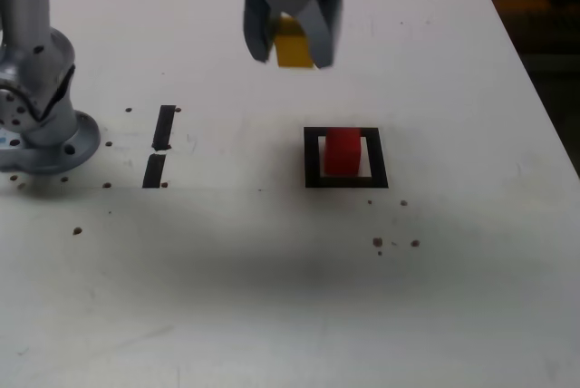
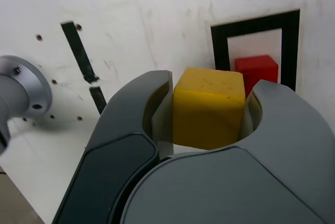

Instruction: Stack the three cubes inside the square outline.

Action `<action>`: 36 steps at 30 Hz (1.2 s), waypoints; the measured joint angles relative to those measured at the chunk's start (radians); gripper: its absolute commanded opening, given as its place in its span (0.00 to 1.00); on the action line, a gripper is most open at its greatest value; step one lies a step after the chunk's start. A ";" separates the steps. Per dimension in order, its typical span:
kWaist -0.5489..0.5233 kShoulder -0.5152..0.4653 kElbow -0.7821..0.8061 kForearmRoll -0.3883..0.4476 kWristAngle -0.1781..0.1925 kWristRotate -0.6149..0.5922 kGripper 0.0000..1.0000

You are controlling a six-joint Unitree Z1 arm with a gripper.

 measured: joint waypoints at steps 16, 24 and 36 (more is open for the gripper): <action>-0.043 0.151 -0.063 -0.070 -0.075 -0.227 0.28; -0.043 0.210 -0.106 -0.072 -0.094 -0.258 0.28; -0.043 0.239 -0.090 -0.079 -0.099 -0.262 0.28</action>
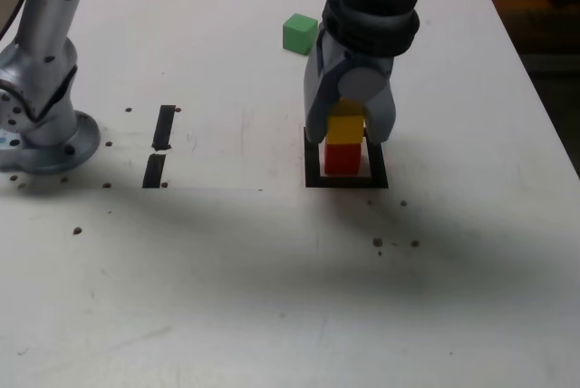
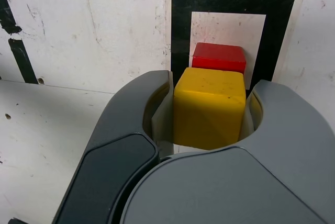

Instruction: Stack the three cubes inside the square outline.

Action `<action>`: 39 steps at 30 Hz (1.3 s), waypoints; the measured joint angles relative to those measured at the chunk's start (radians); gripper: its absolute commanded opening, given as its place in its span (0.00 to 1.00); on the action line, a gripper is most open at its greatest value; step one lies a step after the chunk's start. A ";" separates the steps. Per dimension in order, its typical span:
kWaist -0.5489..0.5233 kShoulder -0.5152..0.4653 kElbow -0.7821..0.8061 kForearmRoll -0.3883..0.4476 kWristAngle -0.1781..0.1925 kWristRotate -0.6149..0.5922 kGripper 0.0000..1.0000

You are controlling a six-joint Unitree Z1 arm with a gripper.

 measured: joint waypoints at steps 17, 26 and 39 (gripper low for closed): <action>0.000 0.030 0.009 -0.006 -0.012 0.002 0.44; 0.000 0.033 0.009 -0.003 -0.008 0.010 0.99; 0.038 -0.131 -0.007 0.122 0.051 0.088 1.00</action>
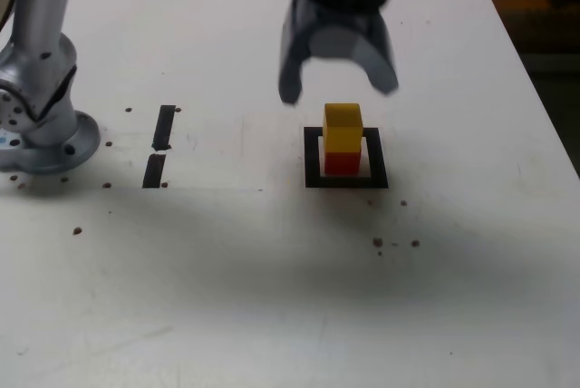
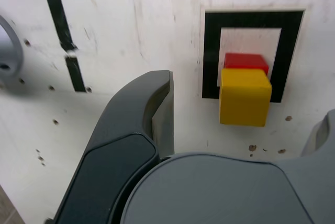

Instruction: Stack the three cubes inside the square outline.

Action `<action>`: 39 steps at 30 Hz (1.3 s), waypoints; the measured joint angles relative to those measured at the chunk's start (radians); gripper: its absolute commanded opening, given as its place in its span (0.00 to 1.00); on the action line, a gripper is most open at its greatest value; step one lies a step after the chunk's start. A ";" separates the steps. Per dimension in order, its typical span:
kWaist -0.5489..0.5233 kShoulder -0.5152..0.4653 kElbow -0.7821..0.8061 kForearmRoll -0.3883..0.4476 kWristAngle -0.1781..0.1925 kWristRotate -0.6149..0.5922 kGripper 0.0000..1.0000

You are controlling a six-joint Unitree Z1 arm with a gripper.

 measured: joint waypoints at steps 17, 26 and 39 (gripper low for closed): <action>0.538 -0.007 0.070 -0.083 0.270 0.609 0.99; 0.596 0.084 0.146 -0.271 0.309 0.830 0.94; 0.604 0.174 0.149 -0.346 0.261 0.842 0.71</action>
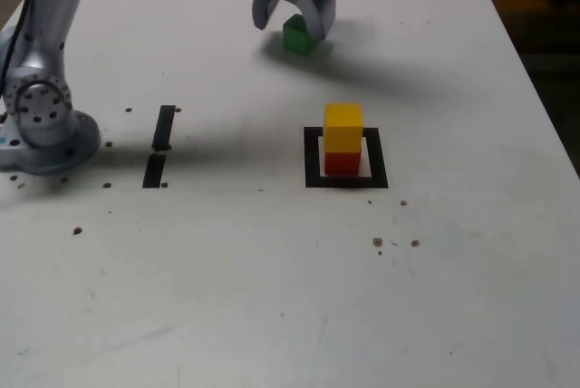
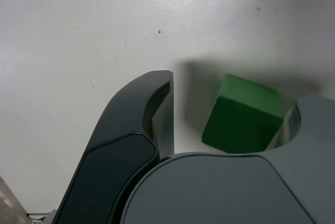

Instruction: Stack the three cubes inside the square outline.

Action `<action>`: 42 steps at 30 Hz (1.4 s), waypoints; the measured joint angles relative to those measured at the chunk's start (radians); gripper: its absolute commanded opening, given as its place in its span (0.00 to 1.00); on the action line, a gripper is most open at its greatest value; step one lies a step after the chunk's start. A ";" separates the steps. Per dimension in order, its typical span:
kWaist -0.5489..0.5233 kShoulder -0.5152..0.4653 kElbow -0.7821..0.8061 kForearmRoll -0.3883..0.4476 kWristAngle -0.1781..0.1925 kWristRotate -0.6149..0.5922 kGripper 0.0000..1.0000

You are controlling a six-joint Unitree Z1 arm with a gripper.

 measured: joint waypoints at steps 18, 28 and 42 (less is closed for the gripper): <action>0.007 -0.012 -0.044 0.045 -0.087 0.006 0.29; -0.189 -0.233 -0.193 0.360 -0.122 -0.251 0.29; -0.653 -0.140 -0.301 0.432 -0.325 -0.750 0.28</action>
